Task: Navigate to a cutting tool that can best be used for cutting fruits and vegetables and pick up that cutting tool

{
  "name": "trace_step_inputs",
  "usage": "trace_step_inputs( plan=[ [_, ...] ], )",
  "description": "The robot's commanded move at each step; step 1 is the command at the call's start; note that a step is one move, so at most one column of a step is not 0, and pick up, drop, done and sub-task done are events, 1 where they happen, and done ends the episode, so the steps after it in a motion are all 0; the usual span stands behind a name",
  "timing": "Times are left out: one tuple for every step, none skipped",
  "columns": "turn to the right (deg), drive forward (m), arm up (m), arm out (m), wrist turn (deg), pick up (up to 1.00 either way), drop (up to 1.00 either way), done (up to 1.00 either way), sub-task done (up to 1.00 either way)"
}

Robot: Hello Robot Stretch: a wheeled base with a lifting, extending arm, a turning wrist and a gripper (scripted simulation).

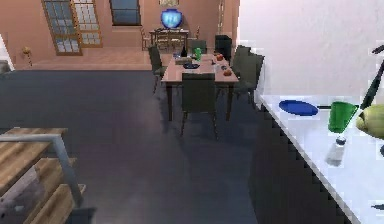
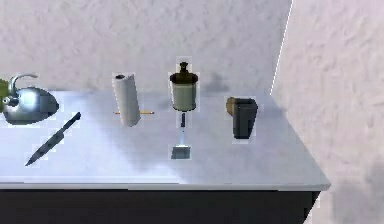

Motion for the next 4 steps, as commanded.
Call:
trace_step_inputs(
  plan=[
    [3.0,0.00,0.00,0.00,0.0,0.00,0.00,0.00,0.00],
    [0.0,0.15,0.00,0.00,0.0,0.00,0.00,0.00,0.00],
    [-24.0,0.00,0.00,0.00,0.0,0.00,0.00,0.00,0.00],
    [0.0,0.00,0.50,0.00,0.0,0.00,0.00,0.00,0.00]
  ],
)
